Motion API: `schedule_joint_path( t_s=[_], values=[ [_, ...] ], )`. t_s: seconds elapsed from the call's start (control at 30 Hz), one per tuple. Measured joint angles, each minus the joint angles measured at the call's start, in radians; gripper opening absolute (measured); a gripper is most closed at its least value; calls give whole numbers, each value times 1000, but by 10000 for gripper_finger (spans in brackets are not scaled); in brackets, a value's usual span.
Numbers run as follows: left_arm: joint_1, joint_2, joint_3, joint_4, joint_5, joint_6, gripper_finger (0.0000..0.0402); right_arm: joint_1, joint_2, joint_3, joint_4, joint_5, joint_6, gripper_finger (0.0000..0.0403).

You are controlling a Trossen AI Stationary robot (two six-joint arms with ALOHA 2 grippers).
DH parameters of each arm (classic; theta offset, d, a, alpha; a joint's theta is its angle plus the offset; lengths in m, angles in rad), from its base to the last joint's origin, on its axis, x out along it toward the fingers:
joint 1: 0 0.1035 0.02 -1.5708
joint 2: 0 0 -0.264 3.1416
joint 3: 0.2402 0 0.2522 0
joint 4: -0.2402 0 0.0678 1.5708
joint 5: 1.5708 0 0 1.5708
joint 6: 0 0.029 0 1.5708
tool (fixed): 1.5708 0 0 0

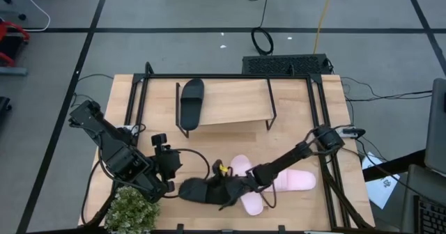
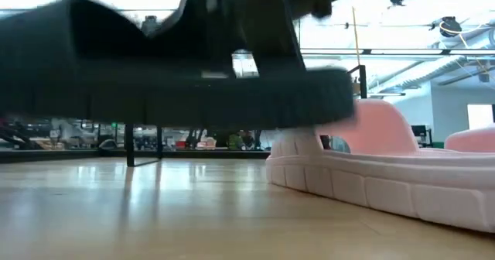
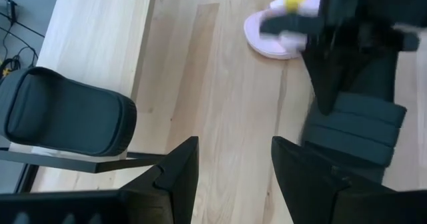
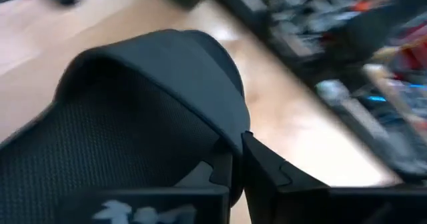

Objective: Pick and place slides into the shelf
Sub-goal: Put the black slide on the shelf

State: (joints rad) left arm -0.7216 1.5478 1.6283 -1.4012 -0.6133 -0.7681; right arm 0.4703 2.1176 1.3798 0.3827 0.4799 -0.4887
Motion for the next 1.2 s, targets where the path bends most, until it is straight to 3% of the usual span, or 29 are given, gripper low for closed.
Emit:
schedule_joint_path(
  t_s=[0.23,0.5,0.63,0.8,1.2],
  values=[
    [0,0,0,4,-16,0,186,43,-109,1,65,246,-63,4],
    [0,0,0,6,-16,-4,186,55,-220,1,134,868,-174,2],
    [0,0,0,7,-22,-7,186,29,-250,1,273,1088,-289,1],
    [0,0,0,8,-25,-33,186,-29,-255,12,475,1094,-426,1],
    [0,0,0,7,-77,-47,186,-171,-256,70,487,1092,-325,2]
  ],
)
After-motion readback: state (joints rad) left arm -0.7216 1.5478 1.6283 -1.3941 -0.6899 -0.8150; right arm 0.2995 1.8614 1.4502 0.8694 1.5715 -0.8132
